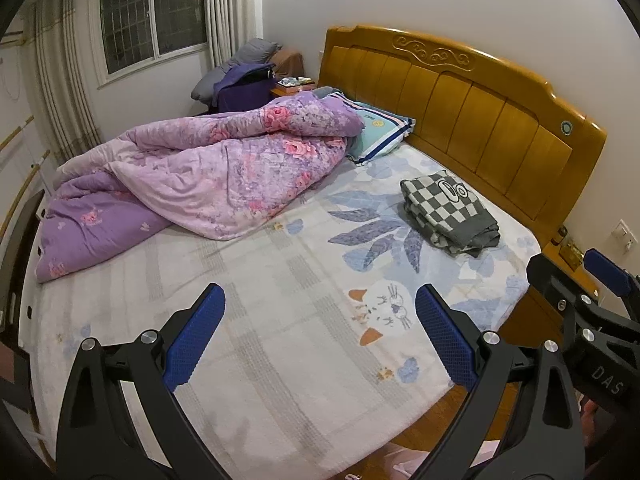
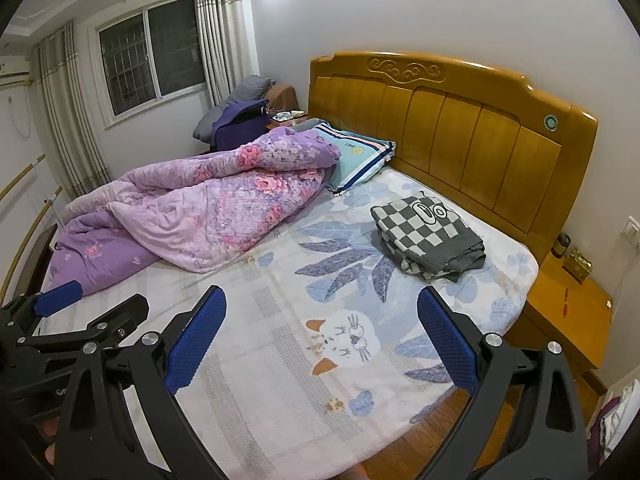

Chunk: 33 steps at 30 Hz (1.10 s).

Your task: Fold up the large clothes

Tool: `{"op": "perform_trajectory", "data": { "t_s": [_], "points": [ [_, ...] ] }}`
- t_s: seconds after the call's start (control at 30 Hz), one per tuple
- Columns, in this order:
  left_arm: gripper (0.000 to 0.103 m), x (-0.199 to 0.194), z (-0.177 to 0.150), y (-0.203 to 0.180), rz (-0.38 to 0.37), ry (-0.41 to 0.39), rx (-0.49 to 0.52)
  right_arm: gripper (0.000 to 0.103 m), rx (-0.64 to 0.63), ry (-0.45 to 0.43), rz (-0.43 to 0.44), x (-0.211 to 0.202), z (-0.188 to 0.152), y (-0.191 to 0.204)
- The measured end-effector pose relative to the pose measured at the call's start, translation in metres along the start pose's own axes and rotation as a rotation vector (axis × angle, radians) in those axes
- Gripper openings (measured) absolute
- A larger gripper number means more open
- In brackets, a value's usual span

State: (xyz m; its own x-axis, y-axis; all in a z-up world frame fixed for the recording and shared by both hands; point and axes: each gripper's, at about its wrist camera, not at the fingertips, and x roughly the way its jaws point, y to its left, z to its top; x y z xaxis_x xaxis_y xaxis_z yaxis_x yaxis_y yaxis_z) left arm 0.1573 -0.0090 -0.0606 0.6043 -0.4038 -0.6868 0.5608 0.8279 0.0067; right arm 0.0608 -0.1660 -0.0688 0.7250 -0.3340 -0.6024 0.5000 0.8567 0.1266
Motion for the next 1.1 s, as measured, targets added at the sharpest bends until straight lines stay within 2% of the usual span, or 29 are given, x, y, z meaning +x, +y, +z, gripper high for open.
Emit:
{"op": "perform_trajectory", "data": {
  "t_s": [0.47, 0.7, 1.1],
  "points": [
    [0.096, 0.000, 0.002, -0.002, 0.019, -0.006, 0.011, 0.093, 0.008, -0.008, -0.005, 0.003, -0.001, -0.003],
    [0.096, 0.001, 0.007, -0.005, -0.008, 0.007, 0.009, 0.093, 0.014, -0.005, 0.003, 0.002, -0.006, -0.004],
    [0.096, 0.001, 0.008, -0.009, -0.001, 0.001, 0.020, 0.093, 0.023, -0.004, 0.002, -0.001, -0.009, -0.004]
  ]
}}
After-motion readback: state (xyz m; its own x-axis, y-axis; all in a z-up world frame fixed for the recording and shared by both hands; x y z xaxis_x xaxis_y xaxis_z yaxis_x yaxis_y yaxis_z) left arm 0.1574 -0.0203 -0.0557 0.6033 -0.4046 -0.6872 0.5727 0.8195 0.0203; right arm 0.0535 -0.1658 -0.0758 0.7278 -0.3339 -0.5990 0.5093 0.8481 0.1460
